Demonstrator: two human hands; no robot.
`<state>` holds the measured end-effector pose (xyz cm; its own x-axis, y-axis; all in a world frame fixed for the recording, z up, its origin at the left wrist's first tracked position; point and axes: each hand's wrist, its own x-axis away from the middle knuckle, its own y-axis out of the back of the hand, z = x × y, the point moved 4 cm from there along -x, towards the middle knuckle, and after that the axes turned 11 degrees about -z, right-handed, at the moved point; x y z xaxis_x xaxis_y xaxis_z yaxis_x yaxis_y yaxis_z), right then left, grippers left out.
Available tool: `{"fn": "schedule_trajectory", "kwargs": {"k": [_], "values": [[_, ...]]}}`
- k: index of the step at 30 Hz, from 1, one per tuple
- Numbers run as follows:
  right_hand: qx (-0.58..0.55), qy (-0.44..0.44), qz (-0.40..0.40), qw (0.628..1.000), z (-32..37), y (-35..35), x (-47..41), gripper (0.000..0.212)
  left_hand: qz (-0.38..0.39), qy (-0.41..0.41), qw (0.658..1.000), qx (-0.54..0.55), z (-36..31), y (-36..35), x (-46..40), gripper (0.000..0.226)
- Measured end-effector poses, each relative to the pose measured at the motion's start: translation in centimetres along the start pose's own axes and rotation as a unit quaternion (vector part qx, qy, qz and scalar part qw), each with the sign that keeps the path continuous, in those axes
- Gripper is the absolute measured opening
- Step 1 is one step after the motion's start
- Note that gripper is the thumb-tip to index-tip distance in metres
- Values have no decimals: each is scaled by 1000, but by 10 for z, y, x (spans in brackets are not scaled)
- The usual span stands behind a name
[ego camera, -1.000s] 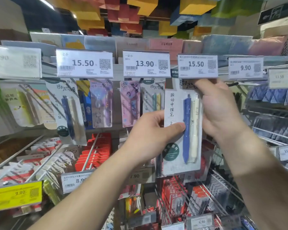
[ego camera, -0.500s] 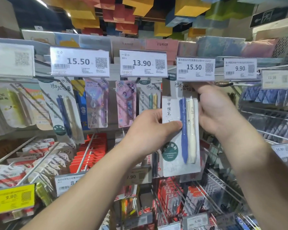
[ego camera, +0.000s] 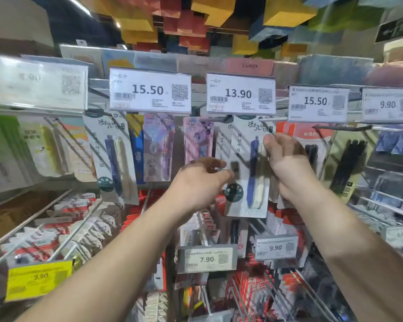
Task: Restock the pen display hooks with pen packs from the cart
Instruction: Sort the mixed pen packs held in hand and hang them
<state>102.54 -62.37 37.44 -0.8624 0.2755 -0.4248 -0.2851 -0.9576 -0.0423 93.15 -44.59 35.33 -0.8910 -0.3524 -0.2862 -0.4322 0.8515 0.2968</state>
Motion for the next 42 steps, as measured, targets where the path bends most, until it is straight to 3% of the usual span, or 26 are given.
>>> {"fn": "schedule_trajectory", "kwargs": {"k": [4, 7, 9, 11, 15, 18, 21, 25, 28, 29, 31, 33, 38, 42], "values": [[80, -38, -31, 996, -14, -20, -14, 48, 12, -5, 999, -38, 7, 28, 0, 28], [42, -18, -91, 995, -14, -34, -23, 38, 12, 13, 999, -32, 16, 47, 0, 12], [41, 13, -91, 995, -24, -41, -37, 41, -2, 21, 999, -27, 19, 61, -1, 10], [7, -45, -64, 997, -31, -51, -43, 36, -15, 22, 999, -24, 21, 74, -2, 10], [67, -39, -54, 995, -38, -64, -46, 36, -52, 25, 998, -14, 22, 102, -1, 12], [53, -17, -56, 997, -29, -71, -32, 18, -85, 22, 996, 6, 22, 124, 0, 16], [105, -12, -71, 992, -34, -71, -12, 28, -164, 7, 985, 46, 25, 153, -2, 13], [143, 7, 22, 989, -37, -91, 43, 49, -277, -23, 958, 68, 31, 188, -10, 6], [111, 140, -45, 983, 9, -111, 80, 41, -350, -48, 935, -1, 31, 210, -15, 6], [80, 166, -42, 982, 21, -120, 86, 35, -354, -47, 934, -14, 32, 216, -18, 19], [-14, 114, 74, 991, 39, -145, 96, 19, -308, -4, 951, -7, 35, 219, -27, 50], [-35, 85, 142, 986, 54, -170, 108, 15, -224, 37, 974, -24, 40, 214, -31, 60], [-120, -8, 192, 974, 76, -216, 123, 41, -133, 63, 985, -95, 56, 206, -24, 44], [-173, -79, 192, 963, 82, -219, 130, 27, -149, 21, 988, 16, 59, 209, -9, 10]]}}
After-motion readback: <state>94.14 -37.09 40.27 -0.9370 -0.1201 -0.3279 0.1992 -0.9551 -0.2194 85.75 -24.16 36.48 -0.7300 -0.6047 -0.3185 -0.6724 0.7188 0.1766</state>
